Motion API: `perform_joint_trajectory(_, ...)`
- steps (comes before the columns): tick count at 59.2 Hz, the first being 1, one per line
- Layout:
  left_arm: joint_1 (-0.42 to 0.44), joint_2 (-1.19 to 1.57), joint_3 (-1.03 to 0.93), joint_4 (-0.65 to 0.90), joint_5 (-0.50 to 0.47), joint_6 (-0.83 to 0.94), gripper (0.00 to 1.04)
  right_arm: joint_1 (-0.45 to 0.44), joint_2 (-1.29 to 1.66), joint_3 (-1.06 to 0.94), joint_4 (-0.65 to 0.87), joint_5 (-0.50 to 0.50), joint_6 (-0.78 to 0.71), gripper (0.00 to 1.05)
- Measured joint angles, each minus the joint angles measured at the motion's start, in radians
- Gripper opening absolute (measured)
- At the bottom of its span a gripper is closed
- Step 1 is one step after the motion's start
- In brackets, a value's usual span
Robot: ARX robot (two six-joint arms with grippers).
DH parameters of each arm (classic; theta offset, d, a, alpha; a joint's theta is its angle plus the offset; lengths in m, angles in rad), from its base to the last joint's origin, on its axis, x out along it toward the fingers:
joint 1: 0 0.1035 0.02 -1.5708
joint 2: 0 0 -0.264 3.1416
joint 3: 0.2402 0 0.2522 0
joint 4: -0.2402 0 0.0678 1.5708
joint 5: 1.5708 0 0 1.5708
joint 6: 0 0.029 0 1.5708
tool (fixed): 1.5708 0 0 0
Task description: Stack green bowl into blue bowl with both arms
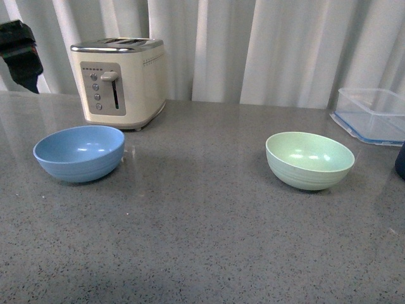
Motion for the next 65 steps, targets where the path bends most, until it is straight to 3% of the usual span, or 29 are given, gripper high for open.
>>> perform_joint_trajectory(37, -0.05, 0.403, 0.248, -0.042, 0.001, -0.042, 0.97, 0.0, 0.0, 0.0, 0.0, 0.0, 0.0, 0.95)
perform_joint_trajectory(65, -0.054, 0.418, 0.28, -0.066, 0.001, -0.052, 0.21, 0.0, 0.0, 0.0, 0.0, 0.0, 0.0, 0.95)
